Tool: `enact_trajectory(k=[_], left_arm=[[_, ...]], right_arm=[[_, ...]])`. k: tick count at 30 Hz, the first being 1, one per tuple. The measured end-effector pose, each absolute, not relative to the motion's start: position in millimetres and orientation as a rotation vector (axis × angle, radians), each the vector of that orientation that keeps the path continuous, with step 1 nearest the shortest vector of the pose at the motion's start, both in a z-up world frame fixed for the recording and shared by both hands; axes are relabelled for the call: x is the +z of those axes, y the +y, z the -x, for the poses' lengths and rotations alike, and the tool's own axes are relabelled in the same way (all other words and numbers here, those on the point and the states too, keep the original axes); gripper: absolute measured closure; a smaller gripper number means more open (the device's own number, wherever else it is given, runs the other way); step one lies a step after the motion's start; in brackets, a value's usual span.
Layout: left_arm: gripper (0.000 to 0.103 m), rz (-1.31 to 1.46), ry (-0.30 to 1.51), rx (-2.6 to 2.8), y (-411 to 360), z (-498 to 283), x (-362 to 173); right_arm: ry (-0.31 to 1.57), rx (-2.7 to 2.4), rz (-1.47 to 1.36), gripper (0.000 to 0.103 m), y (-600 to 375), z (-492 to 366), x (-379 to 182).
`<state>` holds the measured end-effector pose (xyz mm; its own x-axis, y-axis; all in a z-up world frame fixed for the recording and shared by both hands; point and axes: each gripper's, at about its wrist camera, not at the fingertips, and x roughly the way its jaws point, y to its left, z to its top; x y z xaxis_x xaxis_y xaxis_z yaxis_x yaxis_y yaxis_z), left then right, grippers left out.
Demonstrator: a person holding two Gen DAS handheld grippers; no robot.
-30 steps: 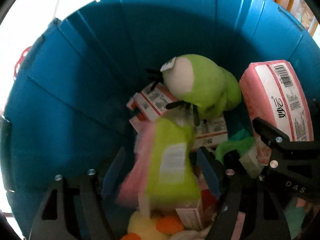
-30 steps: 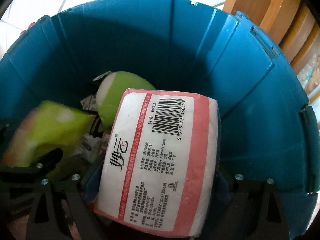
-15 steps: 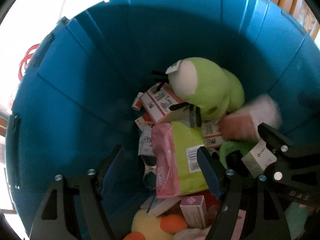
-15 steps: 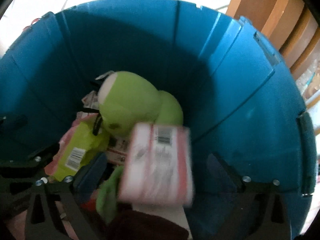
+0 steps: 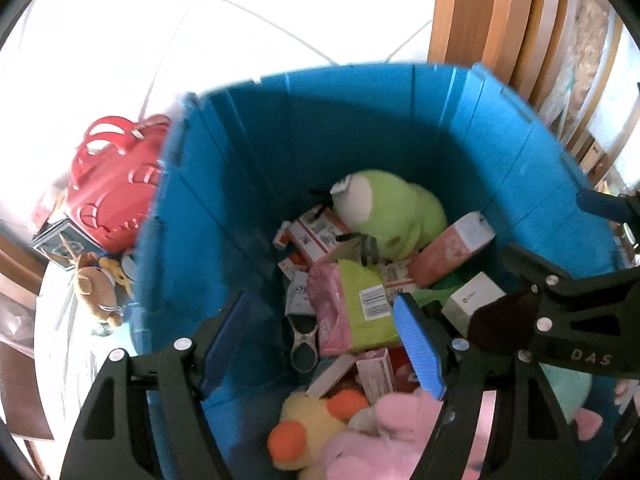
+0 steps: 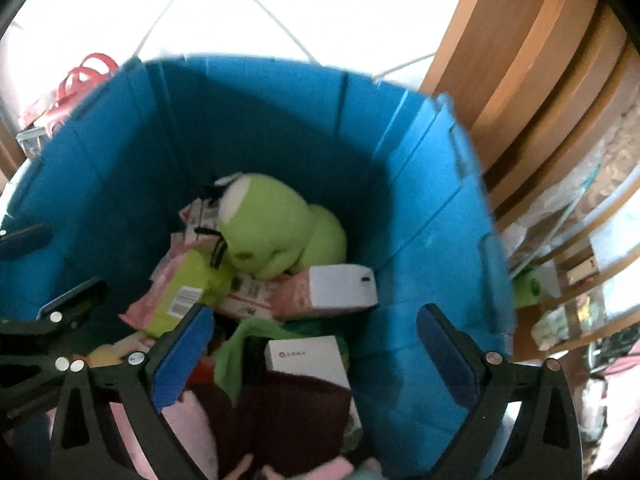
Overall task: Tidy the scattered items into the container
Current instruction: 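Move both grippers back to the small boxes on the table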
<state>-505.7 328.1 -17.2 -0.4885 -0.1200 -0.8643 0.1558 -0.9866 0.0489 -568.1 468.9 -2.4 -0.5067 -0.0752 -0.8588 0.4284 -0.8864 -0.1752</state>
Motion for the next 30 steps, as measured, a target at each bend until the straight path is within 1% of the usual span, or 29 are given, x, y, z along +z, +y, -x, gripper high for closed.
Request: enact_trajectory(k=[5,7,9,12,15,19,23,27,30], left_arm=[[0.028,-1.375,0.078,-2.603,291,471,20],[0.022,-1.319,0.086,-2.6,266,454,34],[0.022,-1.26,0.096,-2.596,236,436,44],[0.02,-1.197,0.117,-2.58,183,407,53],[0.02,-1.165,0.113,-2.567,133,379,50],[0.02,-1.178,0.096,-2.553,68,346,27],[0.02,-1.201,0.053,-2.535,15,320,-13],[0.02,-1.254,0.021,-2.518,-23,304,-65],[0.02,-1.321,0.062,-2.513,-38,297,-110]], right_arm=[[0.565,-2.473,-1.295,0.0,442,541,32],[0.554,-2.477,-1.258,0.0,427,526,50],[0.539,-2.477,-1.219,0.0,406,511,65],[0.527,-2.474,-1.153,0.0,369,487,82],[0.502,-2.469,-1.1,0.0,321,464,93],[0.424,-2.472,-1.038,0.0,252,432,99],[0.356,-2.495,-1.001,0.0,190,403,92],[0.304,-2.538,-1.001,0.0,146,380,53],[0.291,-2.524,-1.044,0.0,124,369,8]])
